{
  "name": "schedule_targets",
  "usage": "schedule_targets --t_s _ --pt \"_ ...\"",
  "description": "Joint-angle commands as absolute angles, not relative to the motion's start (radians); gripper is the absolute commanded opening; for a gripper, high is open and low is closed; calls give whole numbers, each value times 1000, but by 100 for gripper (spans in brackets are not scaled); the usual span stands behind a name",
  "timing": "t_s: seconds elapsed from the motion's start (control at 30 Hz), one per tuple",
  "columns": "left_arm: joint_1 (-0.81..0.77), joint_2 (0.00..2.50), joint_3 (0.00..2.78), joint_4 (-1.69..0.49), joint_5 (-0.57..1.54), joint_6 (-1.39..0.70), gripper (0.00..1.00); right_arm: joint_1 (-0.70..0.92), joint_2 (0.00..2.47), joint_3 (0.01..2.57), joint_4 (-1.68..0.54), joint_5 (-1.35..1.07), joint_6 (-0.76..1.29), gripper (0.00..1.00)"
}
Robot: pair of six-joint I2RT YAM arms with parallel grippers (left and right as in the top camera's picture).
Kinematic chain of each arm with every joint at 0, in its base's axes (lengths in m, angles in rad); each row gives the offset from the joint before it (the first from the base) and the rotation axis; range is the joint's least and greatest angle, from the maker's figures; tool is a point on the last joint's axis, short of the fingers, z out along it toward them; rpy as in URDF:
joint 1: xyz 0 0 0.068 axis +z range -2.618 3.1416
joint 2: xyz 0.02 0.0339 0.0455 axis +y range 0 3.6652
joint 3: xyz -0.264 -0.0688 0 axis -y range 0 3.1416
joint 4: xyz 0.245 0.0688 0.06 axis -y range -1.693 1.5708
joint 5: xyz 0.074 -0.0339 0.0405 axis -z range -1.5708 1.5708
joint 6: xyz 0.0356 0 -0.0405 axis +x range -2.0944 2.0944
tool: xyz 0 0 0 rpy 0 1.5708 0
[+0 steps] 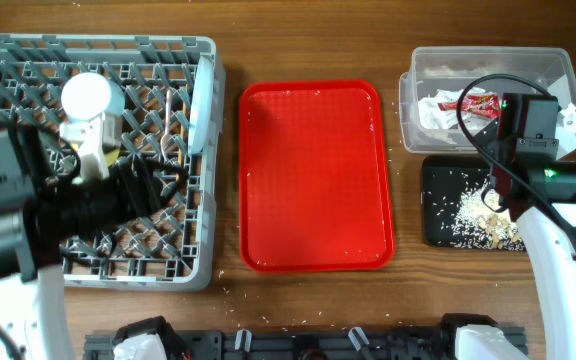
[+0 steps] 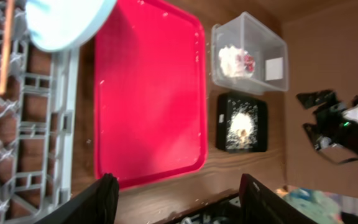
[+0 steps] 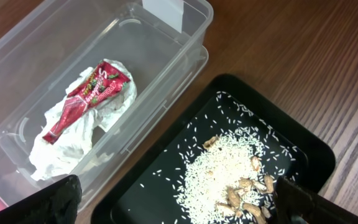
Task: Sort waste into correct bins and load items into the dishwasher rack
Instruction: 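Stand the plate upright in the rack and release, withdraw left gripper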
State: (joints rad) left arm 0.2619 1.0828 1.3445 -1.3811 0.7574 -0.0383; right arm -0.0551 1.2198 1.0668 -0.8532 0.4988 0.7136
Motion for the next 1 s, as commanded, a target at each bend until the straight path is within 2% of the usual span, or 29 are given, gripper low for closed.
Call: schedule_targets --t_s 0.0,0.13,0.37,0.43,0.53,0.63,0.7,0.8,0.87,0.97 --pt "259 960 1288 -1449 613 -7 100 -57 1221 1069 -853 516 707 100" --pt "259 894 1274 -1535 604 -7 100 -57 1221 1069 -853 516 707 100" --pt "258 891 1274 -1535 588 -7 100 -57 1221 1069 -853 516 707 100" --pt "210 895 1272 -1530 585 -7 100 -57 1221 1069 -853 516 707 100" --pt "112 865 1197 -1367 585 -7 100 -57 1221 1069 -853 516 707 100" --pt "62 708 837 -992 594 -12 100 -57 1221 1069 -853 516 707 100" --pt "60 607 639 -822 604 -15 100 -57 1221 1069 -853 516 707 100" --pt "57 474 477 -695 605 -15 100 -57 1221 1069 -853 516 707 100" --pt "45 403 449 -687 604 -131 100 -57 1221 1069 -853 516 707 100" --pt "41 338 436 -682 537 -194 100 -57 1221 1069 -853 516 707 100"
